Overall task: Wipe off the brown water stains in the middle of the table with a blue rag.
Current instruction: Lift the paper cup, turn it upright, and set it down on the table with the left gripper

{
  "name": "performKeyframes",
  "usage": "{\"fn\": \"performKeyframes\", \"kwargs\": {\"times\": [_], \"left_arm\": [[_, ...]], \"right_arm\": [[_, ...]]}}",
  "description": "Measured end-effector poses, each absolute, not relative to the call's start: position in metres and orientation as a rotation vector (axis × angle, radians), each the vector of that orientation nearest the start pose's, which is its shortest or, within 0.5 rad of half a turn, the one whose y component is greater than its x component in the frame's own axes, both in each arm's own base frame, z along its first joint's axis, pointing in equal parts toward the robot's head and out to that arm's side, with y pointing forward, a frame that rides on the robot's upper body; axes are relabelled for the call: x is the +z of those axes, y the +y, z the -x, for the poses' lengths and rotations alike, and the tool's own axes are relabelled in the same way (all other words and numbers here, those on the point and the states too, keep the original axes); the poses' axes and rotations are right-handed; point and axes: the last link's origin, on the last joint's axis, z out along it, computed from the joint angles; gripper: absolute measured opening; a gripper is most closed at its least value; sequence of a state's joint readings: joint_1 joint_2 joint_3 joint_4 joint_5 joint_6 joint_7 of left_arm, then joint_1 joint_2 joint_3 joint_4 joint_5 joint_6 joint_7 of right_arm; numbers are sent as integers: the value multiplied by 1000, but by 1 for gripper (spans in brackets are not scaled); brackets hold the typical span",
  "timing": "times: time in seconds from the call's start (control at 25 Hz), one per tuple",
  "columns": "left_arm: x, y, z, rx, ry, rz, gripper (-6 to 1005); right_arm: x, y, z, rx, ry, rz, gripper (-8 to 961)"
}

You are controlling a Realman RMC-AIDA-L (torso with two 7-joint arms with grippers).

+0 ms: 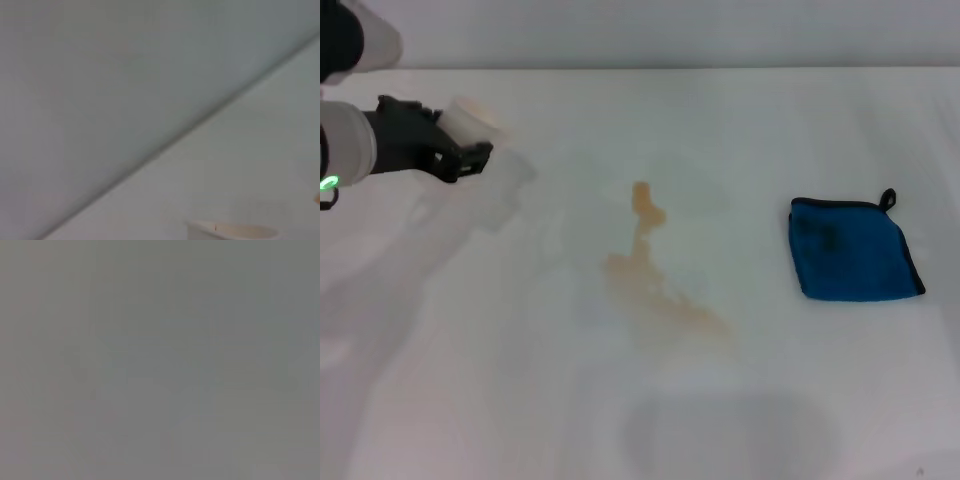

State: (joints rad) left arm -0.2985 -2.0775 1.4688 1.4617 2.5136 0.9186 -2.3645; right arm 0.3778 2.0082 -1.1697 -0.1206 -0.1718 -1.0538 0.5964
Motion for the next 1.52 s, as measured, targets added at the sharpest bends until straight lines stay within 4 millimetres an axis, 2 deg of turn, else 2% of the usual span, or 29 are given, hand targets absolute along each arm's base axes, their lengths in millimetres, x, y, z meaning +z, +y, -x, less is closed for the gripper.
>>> {"fn": "performKeyframes", "kwargs": {"times": [0.4, 0.56, 0.8, 0.92, 1.08, 1.2, 1.52], "left_arm": [[-11, 359, 229, -143, -495, 2082, 560], [-25, 350, 231, -189, -424, 2009, 500], [-53, 326, 241, -280, -338, 1886, 461], [-67, 305, 253, -367, -321, 1817, 453], [-70, 284, 269, -480, -340, 1747, 543], [-68, 276, 279, -539, -391, 1708, 595], [-63, 271, 301, -611, -512, 1675, 647]], "right_arm": [[59, 325, -398, 774, 867, 1332, 746], [60, 325, -398, 772, 866, 1328, 746], [61, 325, -400, 770, 870, 1318, 746], [61, 324, -400, 767, 873, 1317, 746], [61, 325, -400, 767, 872, 1318, 746], [62, 326, -400, 765, 868, 1319, 746], [65, 329, -397, 772, 851, 1322, 746]]}}
